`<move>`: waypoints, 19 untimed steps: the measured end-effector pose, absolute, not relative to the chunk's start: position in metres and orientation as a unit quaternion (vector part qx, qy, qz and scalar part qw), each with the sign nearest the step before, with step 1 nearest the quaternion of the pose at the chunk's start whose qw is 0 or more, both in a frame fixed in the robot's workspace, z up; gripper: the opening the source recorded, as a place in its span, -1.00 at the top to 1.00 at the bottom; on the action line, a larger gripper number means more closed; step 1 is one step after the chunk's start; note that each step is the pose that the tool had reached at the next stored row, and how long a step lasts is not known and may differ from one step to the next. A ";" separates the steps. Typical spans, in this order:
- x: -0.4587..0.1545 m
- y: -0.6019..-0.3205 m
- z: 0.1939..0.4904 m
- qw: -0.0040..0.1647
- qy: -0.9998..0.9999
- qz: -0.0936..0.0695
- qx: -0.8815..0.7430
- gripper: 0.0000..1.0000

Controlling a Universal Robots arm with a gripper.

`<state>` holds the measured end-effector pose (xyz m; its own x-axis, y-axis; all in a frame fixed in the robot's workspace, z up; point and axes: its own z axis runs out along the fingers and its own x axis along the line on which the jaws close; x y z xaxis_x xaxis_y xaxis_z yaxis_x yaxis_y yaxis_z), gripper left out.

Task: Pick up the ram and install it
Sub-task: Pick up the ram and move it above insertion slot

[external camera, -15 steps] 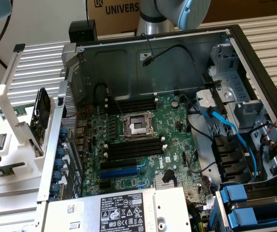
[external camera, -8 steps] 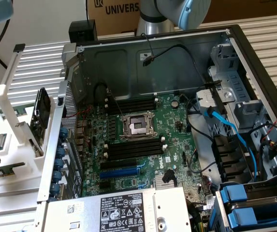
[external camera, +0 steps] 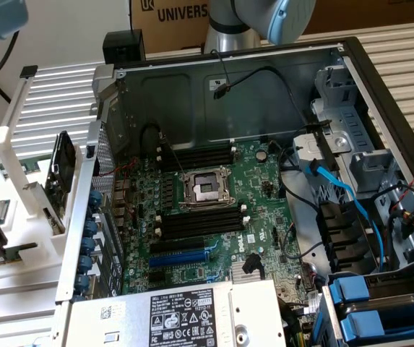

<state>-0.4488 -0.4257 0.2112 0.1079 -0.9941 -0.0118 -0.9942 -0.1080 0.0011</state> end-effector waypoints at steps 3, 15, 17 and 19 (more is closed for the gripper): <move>-0.447 -0.426 0.208 0.003 0.668 0.005 -0.744 0.51; -0.450 -0.425 0.202 0.004 0.671 0.005 -0.741 0.51; -0.450 -0.426 0.202 0.004 0.672 0.005 -0.740 0.51; -0.451 -0.426 0.202 0.004 0.674 0.005 -0.739 0.51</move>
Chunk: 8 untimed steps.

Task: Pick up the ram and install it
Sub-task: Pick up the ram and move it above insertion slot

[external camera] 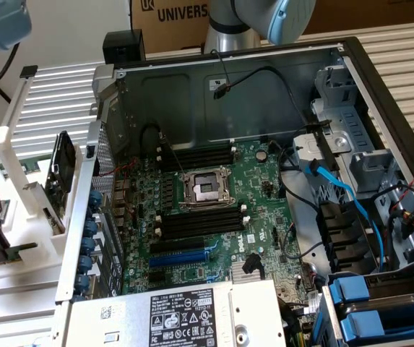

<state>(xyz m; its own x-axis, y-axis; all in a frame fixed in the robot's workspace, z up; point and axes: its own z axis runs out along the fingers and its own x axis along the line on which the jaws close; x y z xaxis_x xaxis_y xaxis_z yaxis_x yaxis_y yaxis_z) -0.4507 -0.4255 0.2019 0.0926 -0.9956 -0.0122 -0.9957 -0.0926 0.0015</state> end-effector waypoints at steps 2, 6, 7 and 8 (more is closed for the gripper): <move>-0.451 -0.425 0.202 0.004 0.675 0.005 -0.738 0.51; -0.452 -0.425 0.202 0.004 0.676 0.005 -0.737 0.51; -0.452 -0.425 0.202 0.004 0.676 0.005 -0.737 0.51; -0.452 -0.424 0.202 0.004 0.676 0.005 -0.737 0.51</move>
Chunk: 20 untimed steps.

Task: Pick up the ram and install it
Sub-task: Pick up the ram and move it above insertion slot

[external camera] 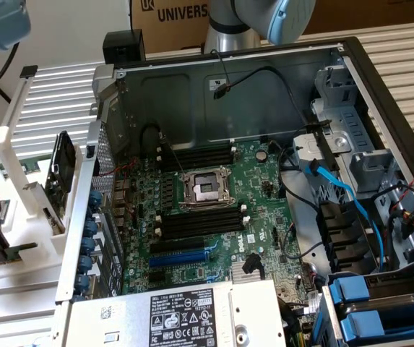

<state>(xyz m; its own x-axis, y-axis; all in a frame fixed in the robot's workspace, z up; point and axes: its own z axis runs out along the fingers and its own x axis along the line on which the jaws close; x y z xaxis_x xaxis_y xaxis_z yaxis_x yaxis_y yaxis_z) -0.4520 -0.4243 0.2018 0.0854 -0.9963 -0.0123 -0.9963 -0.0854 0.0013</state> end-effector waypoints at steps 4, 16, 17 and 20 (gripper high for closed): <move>-0.452 -0.424 0.202 0.004 0.676 0.005 -0.737 0.51; -0.452 -0.424 0.202 0.004 0.676 0.005 -0.737 0.55; -0.452 -0.424 0.202 0.004 0.676 0.005 -0.737 0.55; -0.452 -0.424 0.202 0.004 0.676 0.005 -0.737 0.70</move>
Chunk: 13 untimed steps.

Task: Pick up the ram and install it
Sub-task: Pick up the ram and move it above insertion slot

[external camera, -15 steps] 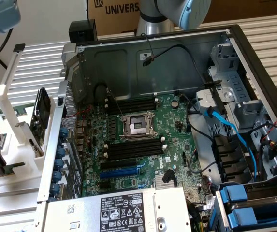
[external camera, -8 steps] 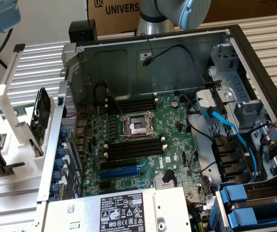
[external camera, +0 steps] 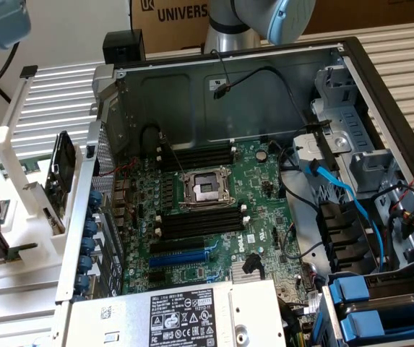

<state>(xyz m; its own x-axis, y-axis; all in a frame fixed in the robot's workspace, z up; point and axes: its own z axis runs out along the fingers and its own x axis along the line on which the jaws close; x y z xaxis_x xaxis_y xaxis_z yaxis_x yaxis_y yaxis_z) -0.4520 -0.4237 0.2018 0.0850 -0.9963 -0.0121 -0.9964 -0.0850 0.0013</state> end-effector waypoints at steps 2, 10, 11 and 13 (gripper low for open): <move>-0.452 -0.424 0.202 0.004 0.676 0.005 -0.737 0.70; -0.452 -0.424 0.202 0.004 0.676 0.005 -0.737 0.76; -0.452 -0.424 0.202 0.004 0.676 0.005 -0.737 0.76; -0.452 -0.424 0.202 0.004 0.676 0.005 -0.737 0.76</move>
